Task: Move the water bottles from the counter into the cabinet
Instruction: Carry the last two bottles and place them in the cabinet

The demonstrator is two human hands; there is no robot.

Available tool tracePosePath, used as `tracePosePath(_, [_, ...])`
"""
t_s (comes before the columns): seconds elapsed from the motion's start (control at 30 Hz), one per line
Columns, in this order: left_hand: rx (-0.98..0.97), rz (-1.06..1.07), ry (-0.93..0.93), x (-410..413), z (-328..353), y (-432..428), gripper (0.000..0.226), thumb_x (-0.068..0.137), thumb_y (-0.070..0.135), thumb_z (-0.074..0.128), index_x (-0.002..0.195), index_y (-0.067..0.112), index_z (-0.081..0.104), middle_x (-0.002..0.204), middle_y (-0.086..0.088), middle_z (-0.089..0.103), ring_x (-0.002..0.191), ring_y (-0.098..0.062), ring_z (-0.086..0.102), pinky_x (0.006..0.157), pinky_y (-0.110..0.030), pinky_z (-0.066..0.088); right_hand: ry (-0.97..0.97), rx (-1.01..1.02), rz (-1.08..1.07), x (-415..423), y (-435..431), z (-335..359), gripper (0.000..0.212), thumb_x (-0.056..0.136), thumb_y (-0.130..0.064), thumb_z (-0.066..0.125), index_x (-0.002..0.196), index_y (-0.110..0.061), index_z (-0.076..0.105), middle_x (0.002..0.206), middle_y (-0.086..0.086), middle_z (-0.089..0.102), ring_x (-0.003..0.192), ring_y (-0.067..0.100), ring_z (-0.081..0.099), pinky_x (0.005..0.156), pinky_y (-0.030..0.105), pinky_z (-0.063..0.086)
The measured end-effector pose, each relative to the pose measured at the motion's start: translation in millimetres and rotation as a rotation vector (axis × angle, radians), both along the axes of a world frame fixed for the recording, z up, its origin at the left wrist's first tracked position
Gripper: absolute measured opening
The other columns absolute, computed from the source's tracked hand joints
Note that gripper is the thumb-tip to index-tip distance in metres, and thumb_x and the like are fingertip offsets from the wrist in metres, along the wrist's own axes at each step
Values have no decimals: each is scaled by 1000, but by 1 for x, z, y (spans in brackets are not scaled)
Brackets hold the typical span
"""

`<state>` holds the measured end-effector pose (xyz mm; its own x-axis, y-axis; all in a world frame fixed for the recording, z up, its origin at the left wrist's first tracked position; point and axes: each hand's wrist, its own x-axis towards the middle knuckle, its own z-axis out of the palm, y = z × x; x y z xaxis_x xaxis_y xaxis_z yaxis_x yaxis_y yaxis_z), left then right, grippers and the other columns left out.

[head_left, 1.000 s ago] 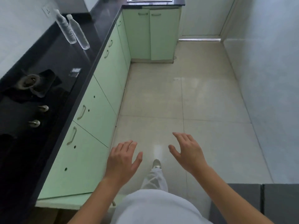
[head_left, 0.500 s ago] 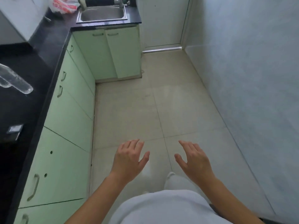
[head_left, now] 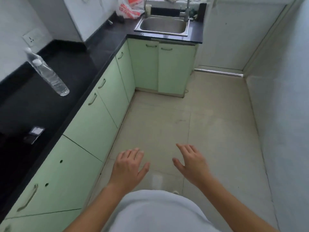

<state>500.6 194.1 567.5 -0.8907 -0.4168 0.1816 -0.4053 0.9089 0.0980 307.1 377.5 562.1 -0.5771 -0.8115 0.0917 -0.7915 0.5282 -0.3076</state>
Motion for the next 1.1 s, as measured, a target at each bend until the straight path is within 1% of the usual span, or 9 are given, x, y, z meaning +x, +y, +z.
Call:
tracePosePath(0.07, [4,100,5,0,2,-16,50,93,50,46,111,11,71,115,-8,72,98,-29,68,83,-40,53,13,8,121,-23,-38,1,57,91,-50,48,129,-11,62,117,1,70,109,25,63,83,35,55])
tracePosePath(0.17, [-3,223,-10,5,1,-44,49,93,49,46,110,11,72,114,-9,72,97,-29,68,83,-39,51,23,36,283,-47,-97,1,58,94,-52,48,134,-11,59,126,1,66,117,26,59,92,38,53])
tracePosePath(0.37, [-2,370,-44,0,-11,-111,51,94,50,43,110,11,72,114,-8,71,98,-29,67,80,-39,49,63,77,435,-83,-184,-6,59,93,-55,48,135,-15,58,131,-1,63,121,25,58,96,37,50])
tracePosePath(0.6, [16,280,16,-76,-15,-211,50,94,49,45,113,11,71,116,-7,71,100,-28,67,82,-39,49,61,99,375,-139,-257,3,58,93,-53,50,135,-14,59,131,-1,64,119,24,59,97,37,48])
tracePosePath(0.7, [4,267,-29,-117,-6,-248,51,93,50,46,115,11,71,117,-11,70,101,-31,67,82,-41,50,34,111,323,-162,-279,9,59,94,-53,50,136,-13,57,132,0,63,121,24,57,99,38,49])
tracePosePath(0.8, [-5,305,-63,-149,0,-276,55,92,52,43,114,11,72,116,-14,71,98,-33,68,82,-43,52,10,137,283,-179,-302,13,62,93,-55,48,138,-13,56,134,0,61,123,24,56,99,38,49])
tracePosePath(0.9, [-4,360,-93,-174,-2,-300,57,93,53,40,116,12,72,117,-14,71,102,-32,68,85,-45,52,-2,169,257,-197,-336,11,65,89,-58,48,135,-13,58,131,1,64,121,25,58,95,38,50])
tracePosePath(0.97, [2,428,-113,-188,-5,-314,58,93,54,39,116,12,72,115,-14,71,101,-32,68,85,-45,53,-4,200,268,-211,-362,7,67,86,-59,46,134,-14,60,129,2,65,121,26,59,95,39,51])
tracePosePath(1.1, [15,566,-127,-208,-5,-336,56,94,54,38,112,12,71,111,-11,71,96,-31,68,79,-43,53,-46,215,352,-241,-420,7,68,88,-59,47,139,-14,55,135,1,61,127,25,54,100,39,47])
